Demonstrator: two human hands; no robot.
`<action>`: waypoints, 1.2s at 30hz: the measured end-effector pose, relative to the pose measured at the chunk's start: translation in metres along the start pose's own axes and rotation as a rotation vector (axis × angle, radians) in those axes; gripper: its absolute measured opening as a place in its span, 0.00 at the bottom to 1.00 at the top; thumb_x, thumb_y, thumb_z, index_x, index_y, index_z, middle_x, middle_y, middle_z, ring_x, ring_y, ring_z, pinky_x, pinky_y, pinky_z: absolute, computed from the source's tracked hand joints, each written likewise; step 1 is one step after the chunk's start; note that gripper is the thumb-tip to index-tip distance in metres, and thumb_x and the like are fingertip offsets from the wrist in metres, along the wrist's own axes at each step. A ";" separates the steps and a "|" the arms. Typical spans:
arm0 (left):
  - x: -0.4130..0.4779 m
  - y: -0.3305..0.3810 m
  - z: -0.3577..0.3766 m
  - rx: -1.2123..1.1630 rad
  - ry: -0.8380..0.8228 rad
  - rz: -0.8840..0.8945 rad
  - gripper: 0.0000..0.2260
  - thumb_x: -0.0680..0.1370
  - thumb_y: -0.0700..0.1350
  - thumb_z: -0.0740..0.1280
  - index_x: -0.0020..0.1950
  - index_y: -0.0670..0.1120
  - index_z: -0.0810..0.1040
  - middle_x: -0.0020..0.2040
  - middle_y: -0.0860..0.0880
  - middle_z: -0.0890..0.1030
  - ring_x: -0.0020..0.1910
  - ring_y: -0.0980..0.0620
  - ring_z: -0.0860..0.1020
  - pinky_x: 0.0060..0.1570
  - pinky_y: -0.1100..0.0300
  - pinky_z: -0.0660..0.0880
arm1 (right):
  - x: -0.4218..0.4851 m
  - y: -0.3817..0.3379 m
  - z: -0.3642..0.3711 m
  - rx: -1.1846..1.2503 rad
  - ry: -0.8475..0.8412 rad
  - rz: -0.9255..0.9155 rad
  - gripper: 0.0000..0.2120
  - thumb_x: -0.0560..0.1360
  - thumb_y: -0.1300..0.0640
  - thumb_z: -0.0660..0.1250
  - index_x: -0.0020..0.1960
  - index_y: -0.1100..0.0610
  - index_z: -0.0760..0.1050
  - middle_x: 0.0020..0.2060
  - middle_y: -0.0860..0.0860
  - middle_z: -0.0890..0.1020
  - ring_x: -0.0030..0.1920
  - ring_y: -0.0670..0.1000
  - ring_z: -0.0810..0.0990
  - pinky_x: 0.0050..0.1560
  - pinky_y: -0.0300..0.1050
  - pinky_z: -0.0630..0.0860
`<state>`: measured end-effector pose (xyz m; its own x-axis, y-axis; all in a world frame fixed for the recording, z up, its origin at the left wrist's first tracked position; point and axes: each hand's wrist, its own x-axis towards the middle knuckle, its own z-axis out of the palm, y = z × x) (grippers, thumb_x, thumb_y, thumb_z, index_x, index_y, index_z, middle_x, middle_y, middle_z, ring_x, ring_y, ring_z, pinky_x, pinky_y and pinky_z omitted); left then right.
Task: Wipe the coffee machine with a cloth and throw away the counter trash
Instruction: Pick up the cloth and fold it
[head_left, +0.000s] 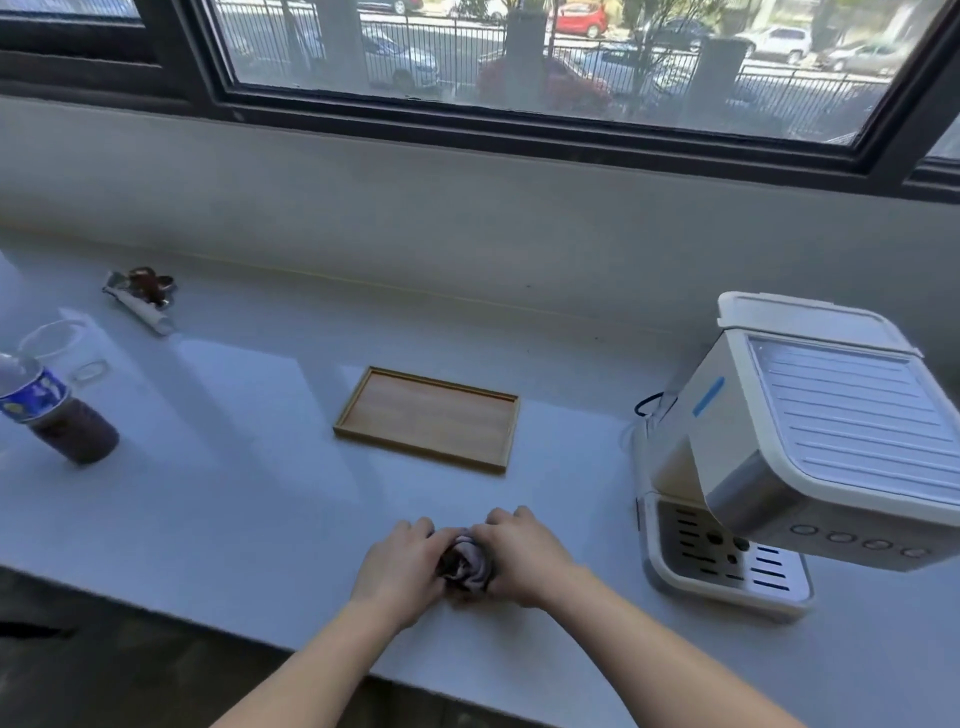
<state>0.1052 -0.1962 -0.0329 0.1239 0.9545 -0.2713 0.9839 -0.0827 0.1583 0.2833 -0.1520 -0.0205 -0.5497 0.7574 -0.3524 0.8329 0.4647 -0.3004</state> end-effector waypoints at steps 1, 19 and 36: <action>0.002 -0.002 0.001 0.007 0.009 0.014 0.16 0.76 0.51 0.61 0.64 0.55 0.70 0.56 0.50 0.74 0.56 0.46 0.72 0.43 0.52 0.72 | 0.002 -0.002 0.001 0.001 0.016 0.008 0.24 0.67 0.34 0.69 0.58 0.44 0.73 0.50 0.52 0.76 0.50 0.58 0.72 0.47 0.49 0.73; 0.097 -0.079 -0.101 -0.070 0.204 0.363 0.05 0.76 0.44 0.64 0.50 0.47 0.76 0.48 0.46 0.77 0.49 0.42 0.76 0.38 0.52 0.66 | 0.080 -0.048 -0.081 0.078 0.317 0.230 0.16 0.62 0.40 0.67 0.37 0.51 0.69 0.31 0.47 0.72 0.36 0.56 0.74 0.33 0.45 0.69; 0.196 -0.105 -0.116 0.012 0.179 0.290 0.10 0.75 0.39 0.61 0.55 0.47 0.75 0.51 0.46 0.75 0.49 0.43 0.76 0.36 0.53 0.63 | 0.175 -0.021 -0.098 0.077 0.339 0.308 0.19 0.70 0.50 0.70 0.59 0.54 0.74 0.54 0.55 0.77 0.55 0.59 0.73 0.46 0.49 0.70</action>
<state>0.0113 0.0331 0.0072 0.3752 0.9258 -0.0456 0.9126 -0.3604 0.1933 0.1763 0.0158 0.0111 -0.2145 0.9681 -0.1298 0.9399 0.1684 -0.2969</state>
